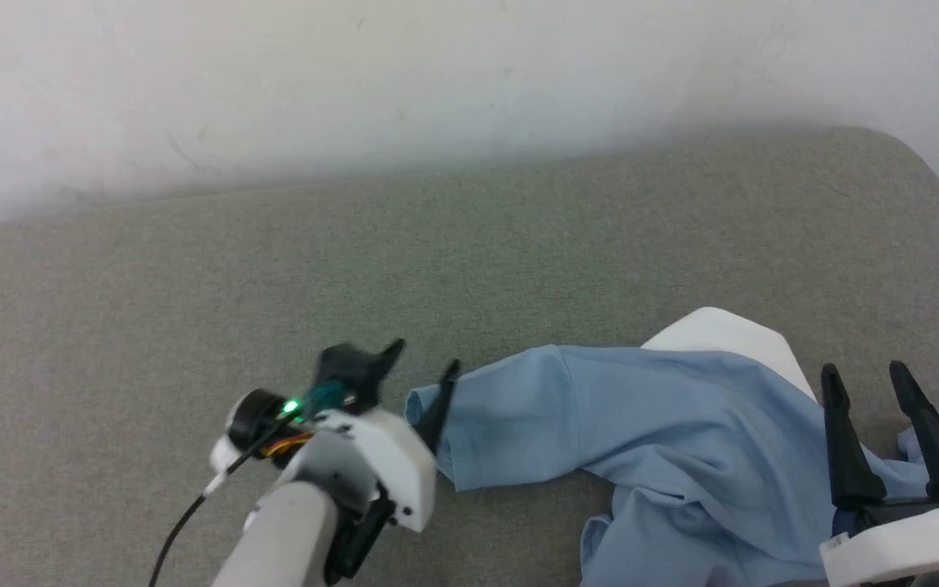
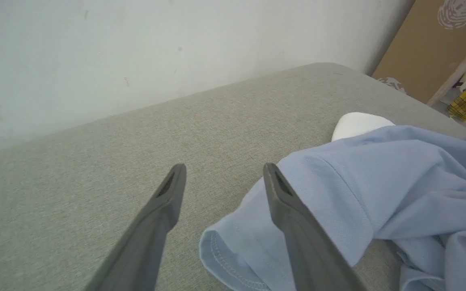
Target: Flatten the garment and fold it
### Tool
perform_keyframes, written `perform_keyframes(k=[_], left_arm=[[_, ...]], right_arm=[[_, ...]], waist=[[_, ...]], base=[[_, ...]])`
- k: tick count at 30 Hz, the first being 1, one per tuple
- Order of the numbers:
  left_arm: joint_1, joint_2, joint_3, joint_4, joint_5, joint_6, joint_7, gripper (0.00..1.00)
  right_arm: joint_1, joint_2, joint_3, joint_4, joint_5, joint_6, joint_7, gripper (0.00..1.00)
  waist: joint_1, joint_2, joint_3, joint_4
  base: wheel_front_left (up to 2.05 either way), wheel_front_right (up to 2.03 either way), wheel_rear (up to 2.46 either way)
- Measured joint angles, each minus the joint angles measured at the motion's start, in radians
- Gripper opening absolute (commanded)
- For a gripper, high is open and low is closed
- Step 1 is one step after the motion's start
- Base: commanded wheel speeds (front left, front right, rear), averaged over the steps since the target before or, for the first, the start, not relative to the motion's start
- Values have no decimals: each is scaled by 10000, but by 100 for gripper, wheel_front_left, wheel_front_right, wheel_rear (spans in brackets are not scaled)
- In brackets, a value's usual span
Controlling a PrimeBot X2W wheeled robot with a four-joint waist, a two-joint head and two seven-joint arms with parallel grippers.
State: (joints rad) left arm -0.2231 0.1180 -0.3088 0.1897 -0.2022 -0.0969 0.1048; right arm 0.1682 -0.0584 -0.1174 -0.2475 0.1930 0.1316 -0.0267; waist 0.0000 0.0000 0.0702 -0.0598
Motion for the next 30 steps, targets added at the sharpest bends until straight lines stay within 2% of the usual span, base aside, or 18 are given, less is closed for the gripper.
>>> perform_keyframes(k=[4,7,11,16,17,18,19,20,22,25,28,30], left_arm=[[-1071,71,-1091,1007,-6,-253,1511,100],[-1752,265,-1735,1783,-128,-261,2447,100],[-2560,616,-2360,2847,-169,-270,3300,100],[-3494,788,-3283,3879,-525,-268,4525,100],[-3664,825,-3530,3965,-679,-268,4769,96],[-3822,878,-3785,4013,-901,-267,4986,47],[-3943,957,-3990,4019,-1143,-265,5133,7],[-4022,1012,-4161,4015,-1404,-265,5265,0],[-4057,1101,-4322,3917,-1868,-268,5241,0],[-3914,1250,-3981,3824,-2286,-247,4544,0],[-3452,1467,-3306,3507,-2617,314,3682,0],[-3039,1825,-2805,3112,-2844,784,3269,0]], right_arm=[[-14,8,150,-259,-31,0,159,100],[-91,17,267,-357,-29,0,184,100],[-236,23,353,-374,38,0,180,100],[-322,38,426,-247,217,0,161,100],[-354,38,424,-219,245,0,159,100],[-377,40,424,-188,276,0,155,100],[-395,40,418,-165,286,0,140,100],[-409,42,410,-150,286,0,130,100],[-411,40,378,-113,299,0,125,100],[-411,42,314,-59,376,0,73,100],[-402,44,274,-13,464,0,56,100],[-391,46,249,15,491,0,56,100]], waist=[[0,0,176,-162],[1,-1,343,-300],[1,0,595,-508],[-1,0,860,-781],[0,0,896,-835],[0,0,928,-886],[-1,0,955,-929],[-1,0,981,-964],[-1,0,1015,-1005],[1,0,995,-978],[1,0,920,-893],[2,0,864,-801]], base=[[0,0,0],[0,0,0],[0,0,0],[0,0,0],[0,0,0],[0,0,0],[0,0,0],[0,0,0],[0,0,0],[0,0,0],[0,0,0],[0,0,0]])
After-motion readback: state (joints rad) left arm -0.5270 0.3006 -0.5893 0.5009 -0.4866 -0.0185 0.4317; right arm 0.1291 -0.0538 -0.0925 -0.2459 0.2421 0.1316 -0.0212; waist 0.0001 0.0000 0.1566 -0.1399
